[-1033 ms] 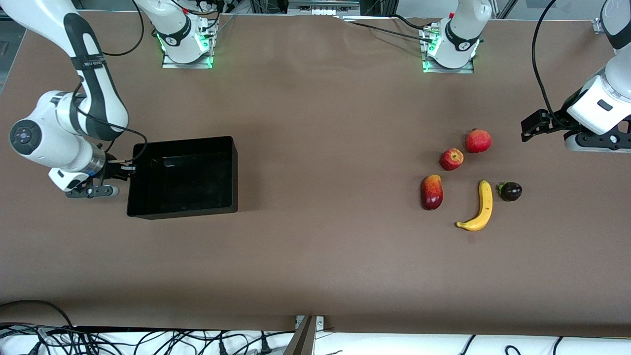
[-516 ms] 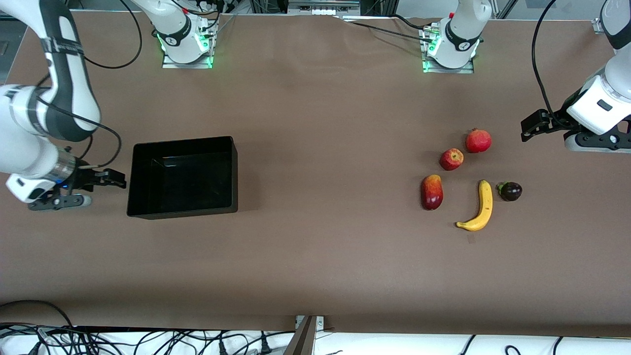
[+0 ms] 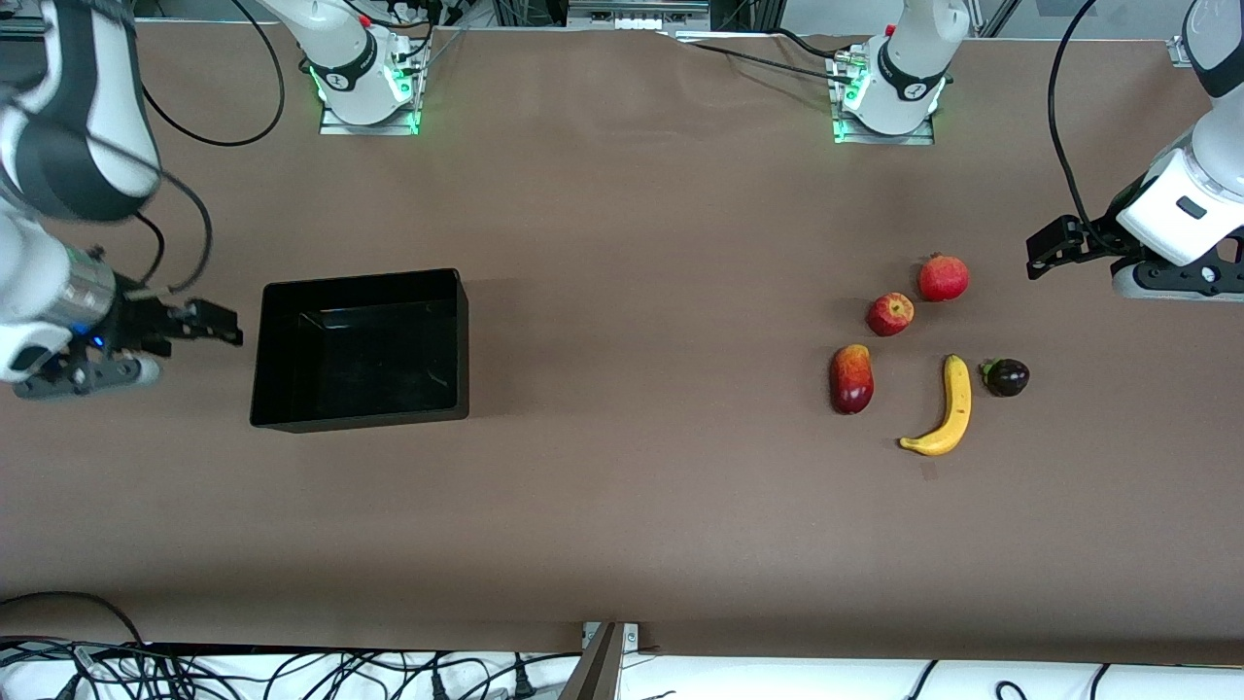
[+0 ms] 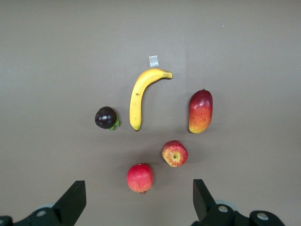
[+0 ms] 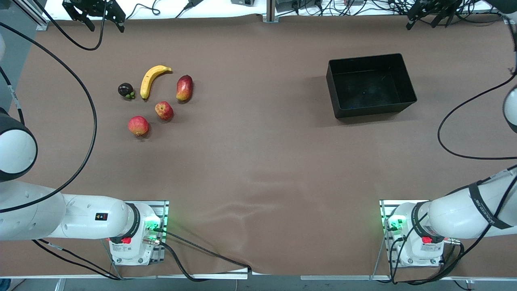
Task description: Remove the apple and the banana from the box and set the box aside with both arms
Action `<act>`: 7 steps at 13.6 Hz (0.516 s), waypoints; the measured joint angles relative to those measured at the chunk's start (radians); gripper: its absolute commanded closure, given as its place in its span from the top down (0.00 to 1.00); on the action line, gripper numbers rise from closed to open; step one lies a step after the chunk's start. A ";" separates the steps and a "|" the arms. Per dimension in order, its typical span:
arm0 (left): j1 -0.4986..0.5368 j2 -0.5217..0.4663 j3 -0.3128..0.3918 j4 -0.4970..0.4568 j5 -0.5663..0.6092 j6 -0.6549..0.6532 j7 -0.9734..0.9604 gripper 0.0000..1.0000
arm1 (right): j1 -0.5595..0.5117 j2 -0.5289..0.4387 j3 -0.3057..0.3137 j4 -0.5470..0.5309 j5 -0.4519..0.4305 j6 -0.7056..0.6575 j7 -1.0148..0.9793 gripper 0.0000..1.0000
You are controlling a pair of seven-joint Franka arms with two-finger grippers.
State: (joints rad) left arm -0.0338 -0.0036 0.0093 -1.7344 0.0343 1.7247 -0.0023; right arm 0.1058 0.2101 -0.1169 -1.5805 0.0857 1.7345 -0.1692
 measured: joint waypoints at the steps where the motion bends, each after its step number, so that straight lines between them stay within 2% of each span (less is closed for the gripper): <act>1: 0.000 0.000 0.000 0.000 0.000 0.000 0.000 1.00 | 0.001 -0.040 0.000 0.000 0.000 -0.045 0.006 1.00; 4: 0.000 -0.001 0.000 0.000 0.000 0.000 0.000 1.00 | 0.000 -0.146 -0.004 -0.016 -0.001 -0.141 0.013 1.00; 7: 0.000 -0.001 0.000 0.000 0.000 0.000 0.001 1.00 | 0.000 -0.223 -0.003 -0.087 -0.030 -0.147 0.013 1.00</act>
State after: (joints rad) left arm -0.0338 -0.0046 0.0093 -1.7344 0.0343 1.7247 -0.0015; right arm 0.1062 -0.0133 -0.1200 -1.6673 0.0555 1.5879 -0.1562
